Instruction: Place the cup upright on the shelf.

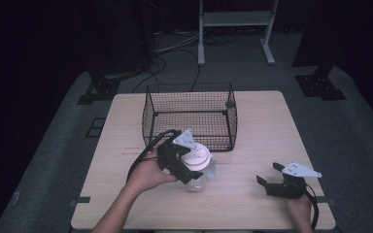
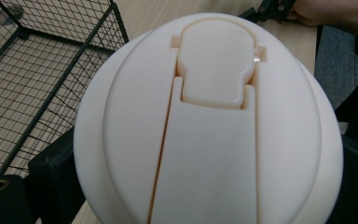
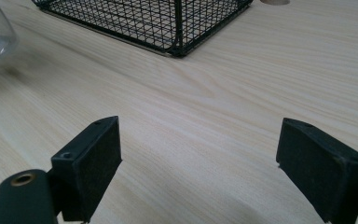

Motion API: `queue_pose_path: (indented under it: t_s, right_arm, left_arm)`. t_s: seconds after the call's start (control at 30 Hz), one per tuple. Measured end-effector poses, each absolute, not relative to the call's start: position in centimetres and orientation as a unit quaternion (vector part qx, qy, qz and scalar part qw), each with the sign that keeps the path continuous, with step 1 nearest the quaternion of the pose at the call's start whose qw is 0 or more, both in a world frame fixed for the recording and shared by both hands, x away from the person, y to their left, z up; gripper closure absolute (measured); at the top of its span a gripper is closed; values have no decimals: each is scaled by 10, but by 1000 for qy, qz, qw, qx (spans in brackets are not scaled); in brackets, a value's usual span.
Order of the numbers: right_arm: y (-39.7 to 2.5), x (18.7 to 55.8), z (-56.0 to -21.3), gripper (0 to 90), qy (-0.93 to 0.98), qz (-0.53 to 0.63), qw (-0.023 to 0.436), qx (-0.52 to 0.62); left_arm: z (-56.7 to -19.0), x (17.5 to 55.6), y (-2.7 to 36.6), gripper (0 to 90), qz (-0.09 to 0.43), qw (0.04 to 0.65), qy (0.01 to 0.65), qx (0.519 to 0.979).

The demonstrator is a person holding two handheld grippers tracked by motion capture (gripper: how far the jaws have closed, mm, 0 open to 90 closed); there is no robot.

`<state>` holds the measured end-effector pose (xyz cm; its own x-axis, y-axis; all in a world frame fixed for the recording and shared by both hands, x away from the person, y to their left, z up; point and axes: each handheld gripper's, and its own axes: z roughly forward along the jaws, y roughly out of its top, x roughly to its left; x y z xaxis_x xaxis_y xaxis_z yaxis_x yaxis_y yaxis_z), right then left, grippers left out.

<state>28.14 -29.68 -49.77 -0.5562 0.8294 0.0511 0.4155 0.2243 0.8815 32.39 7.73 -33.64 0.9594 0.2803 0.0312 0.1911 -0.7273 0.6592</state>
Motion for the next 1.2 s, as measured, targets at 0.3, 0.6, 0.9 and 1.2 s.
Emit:
queue_pose_path:
  t_s: [0.3,0.6,0.9,1.2]
  right_arm:
    - [-297,281,-498,129,750,464,222,415]
    - [-297,281,-498,129,751,465,223,413]
    - [-297,281,-498,129,750,466,222,414]
    - [-297,281,-498,129,749,466,222,414]
  left_arm:
    - [-309,333,75,51,73,337,121,931]
    - [-280,346,75,51,71,340,125,929]
    - [-257,361,72,51,74,330,131,932]
    - [-237,383,66,51,65,329,140,932]
